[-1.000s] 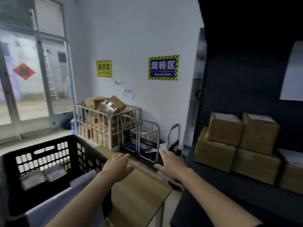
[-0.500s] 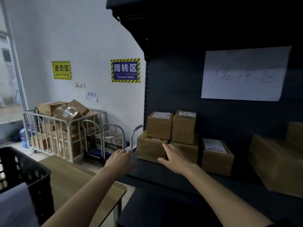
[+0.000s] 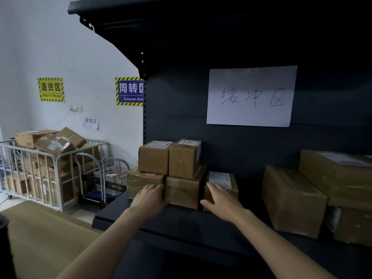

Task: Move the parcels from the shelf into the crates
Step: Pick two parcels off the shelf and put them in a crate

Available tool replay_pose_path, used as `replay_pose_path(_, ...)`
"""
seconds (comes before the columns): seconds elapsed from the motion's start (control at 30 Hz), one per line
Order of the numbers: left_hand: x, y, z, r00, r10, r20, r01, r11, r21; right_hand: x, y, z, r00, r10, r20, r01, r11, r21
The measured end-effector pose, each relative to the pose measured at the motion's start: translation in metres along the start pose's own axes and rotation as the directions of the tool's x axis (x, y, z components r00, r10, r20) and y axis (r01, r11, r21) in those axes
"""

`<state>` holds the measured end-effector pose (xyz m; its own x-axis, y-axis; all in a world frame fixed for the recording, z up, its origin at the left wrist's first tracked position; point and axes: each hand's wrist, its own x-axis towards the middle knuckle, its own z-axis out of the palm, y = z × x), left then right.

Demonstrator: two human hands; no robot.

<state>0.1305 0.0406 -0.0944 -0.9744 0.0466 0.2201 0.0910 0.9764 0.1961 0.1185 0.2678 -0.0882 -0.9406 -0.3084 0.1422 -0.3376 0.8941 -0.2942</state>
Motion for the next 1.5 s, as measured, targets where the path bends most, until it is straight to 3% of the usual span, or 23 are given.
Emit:
replay_pose_path(0.27,0.017,0.027,0.014,0.999,0.053,-0.014,-0.053,0.997,-0.063,-0.007,0.027,-0.011,0.997,0.012,-0.081,-0.012,1.000,0.008)
replay_pose_path(0.43,0.032,0.045,0.021,0.996,0.089,0.015,-0.086,0.983,-0.164,-0.002,0.044,-0.020,0.981,0.097,-0.167,-0.096,0.995,0.016)
replay_pose_path(0.7,0.051,0.081,0.035,0.991,0.131,-0.034,-0.134,0.924,-0.357,0.008,0.079,-0.011,0.919,0.358,-0.167,-0.317,0.921,0.226)
replay_pose_path(0.9,0.061,0.098,0.047,0.987,0.160,0.024,-0.129,0.869,-0.478,0.024,0.079,0.004,0.886,0.455,-0.091,-0.372,0.814,0.446)
replay_pose_path(1.0,0.064,0.107,0.052,0.985,0.134,0.106,-0.045,0.803,-0.594,0.025,0.076,0.011,0.878,0.474,-0.063,-0.355,0.734,0.579)
replay_pose_path(1.13,0.062,0.115,0.053,0.993,0.016,0.119,0.083,0.630,-0.772,0.014,0.072,0.016,0.859,0.502,-0.103,-0.296,0.650,0.700)
replay_pose_path(1.3,0.056,0.112,0.064,1.000,0.001,-0.003,-0.003,0.572,-0.820,-0.020,0.069,0.021,0.863,0.449,-0.231,-0.138,0.651,0.746)
replay_pose_path(1.5,0.048,0.116,0.071,0.996,0.070,-0.055,-0.084,0.514,-0.853,-0.041,0.073,0.028,0.845,0.444,-0.299,-0.112,0.694,0.711)
